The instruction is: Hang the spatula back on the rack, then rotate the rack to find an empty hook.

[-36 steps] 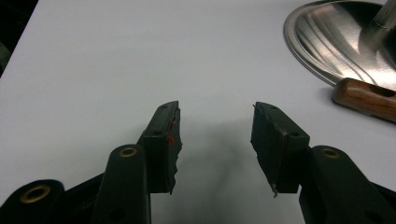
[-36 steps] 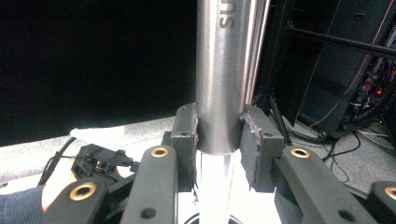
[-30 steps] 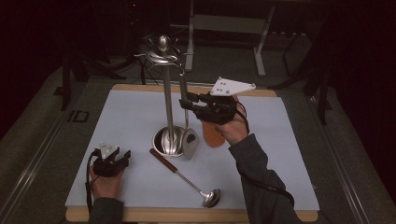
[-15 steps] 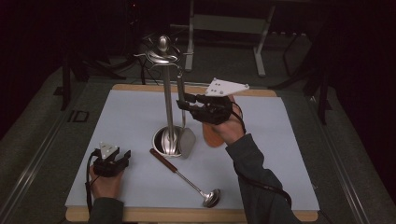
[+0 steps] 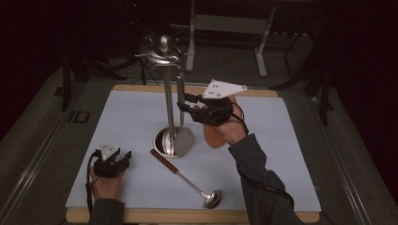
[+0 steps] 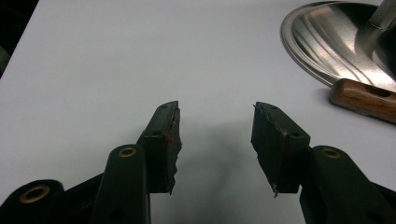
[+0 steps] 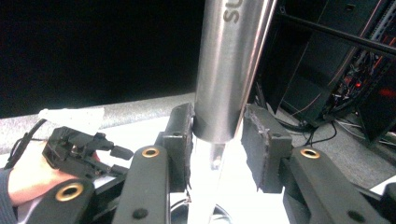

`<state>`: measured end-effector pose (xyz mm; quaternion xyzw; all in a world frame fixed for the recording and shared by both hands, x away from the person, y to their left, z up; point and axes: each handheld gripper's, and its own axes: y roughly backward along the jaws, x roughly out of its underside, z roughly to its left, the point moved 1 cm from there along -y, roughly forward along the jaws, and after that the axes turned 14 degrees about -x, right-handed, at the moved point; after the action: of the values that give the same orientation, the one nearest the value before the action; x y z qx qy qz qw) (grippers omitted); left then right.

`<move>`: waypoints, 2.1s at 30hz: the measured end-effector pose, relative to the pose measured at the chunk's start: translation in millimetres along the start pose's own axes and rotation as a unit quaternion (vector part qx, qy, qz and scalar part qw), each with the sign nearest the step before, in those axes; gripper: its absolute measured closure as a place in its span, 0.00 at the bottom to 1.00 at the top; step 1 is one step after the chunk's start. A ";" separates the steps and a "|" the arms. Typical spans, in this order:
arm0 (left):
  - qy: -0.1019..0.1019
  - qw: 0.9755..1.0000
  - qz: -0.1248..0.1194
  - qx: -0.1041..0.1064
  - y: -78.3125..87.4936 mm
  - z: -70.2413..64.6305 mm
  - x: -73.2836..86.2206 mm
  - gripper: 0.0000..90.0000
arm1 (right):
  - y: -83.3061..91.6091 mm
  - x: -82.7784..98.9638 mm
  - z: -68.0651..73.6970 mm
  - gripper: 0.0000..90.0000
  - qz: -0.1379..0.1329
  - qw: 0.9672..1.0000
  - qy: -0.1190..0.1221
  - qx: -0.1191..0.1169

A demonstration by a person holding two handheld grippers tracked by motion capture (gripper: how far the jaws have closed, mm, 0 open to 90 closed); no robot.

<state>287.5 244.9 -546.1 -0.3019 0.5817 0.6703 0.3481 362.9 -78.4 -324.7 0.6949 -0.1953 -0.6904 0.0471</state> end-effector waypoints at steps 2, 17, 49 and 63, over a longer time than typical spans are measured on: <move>0.000 1.000 0.000 0.000 0.0 -0.1 0.0 0.58 | 1.0 0.8 -0.5 0.68 0.003 1.000 -0.002 -0.003; 0.001 1.000 0.000 0.000 -0.1 0.1 0.0 0.58 | 7.7 7.4 -2.2 0.63 0.042 0.999 0.010 0.005; -0.002 1.000 -0.001 -0.002 0.2 -0.9 0.1 0.58 | 33.2 58.4 27.5 0.60 0.080 0.996 -0.019 0.035; 0.015 0.998 -0.054 0.025 12.8 -3.7 -2.5 0.77 | 7.1 55.9 54.7 0.62 0.071 0.997 0.010 0.004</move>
<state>278.5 239.9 -537.3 -0.3343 0.5859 0.6313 0.3827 306.2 -92.6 -377.3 0.6865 -0.2463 -0.6775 0.0949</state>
